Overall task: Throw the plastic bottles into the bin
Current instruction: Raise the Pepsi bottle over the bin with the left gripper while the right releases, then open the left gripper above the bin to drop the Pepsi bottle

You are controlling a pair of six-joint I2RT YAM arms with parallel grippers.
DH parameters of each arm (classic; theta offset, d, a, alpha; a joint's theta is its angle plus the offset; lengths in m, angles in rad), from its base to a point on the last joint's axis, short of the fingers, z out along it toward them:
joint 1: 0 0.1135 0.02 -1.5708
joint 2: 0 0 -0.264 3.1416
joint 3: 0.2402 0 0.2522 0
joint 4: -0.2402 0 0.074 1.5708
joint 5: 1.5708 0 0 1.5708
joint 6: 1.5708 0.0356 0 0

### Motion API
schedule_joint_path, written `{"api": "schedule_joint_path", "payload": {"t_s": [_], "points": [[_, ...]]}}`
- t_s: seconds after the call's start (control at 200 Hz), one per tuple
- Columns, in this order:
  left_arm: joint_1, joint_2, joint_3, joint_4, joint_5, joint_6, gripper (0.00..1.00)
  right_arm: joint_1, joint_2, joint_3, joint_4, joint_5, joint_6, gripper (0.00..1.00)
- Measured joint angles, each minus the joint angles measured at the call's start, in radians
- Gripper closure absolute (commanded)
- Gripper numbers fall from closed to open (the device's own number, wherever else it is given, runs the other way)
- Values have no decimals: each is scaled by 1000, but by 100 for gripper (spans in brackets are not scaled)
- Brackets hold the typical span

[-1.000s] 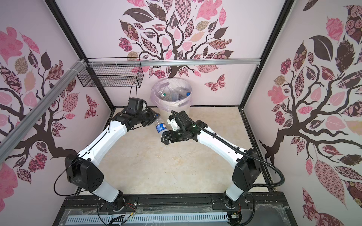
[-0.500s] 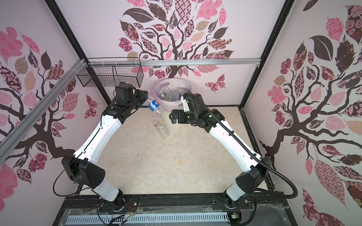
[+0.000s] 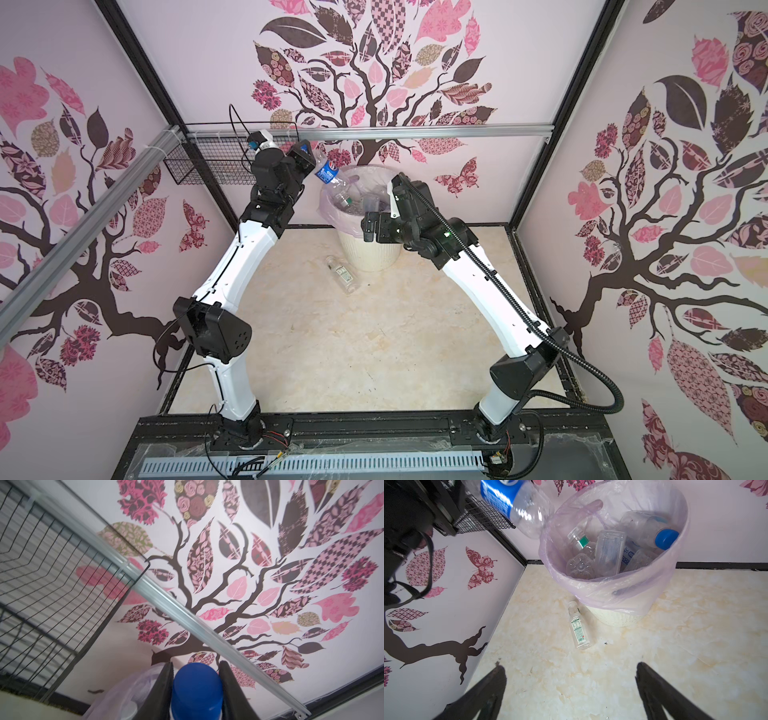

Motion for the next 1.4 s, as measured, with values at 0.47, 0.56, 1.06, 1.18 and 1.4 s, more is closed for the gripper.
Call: {"api": "schedule_joint_path", "payload": {"t_s": [0.47,0.56,1.06,1.18,1.4], "points": [[-16,111,288,148,-84,215,85,-107,11,-67,-8,-34,46,1],[-20,129,315,169,-99,225,85,-122,18,-67,-9,-40,50,1],[-86,430,374,47,-76,61,3,-136,16,-98,-3,-85,55,0],[-111,393,354,21,-52,59,3,-138,15,-136,-3,-98,56,0],[-122,188,302,31,-27,69,3,-138,15,-146,3,-133,68,1]]}}
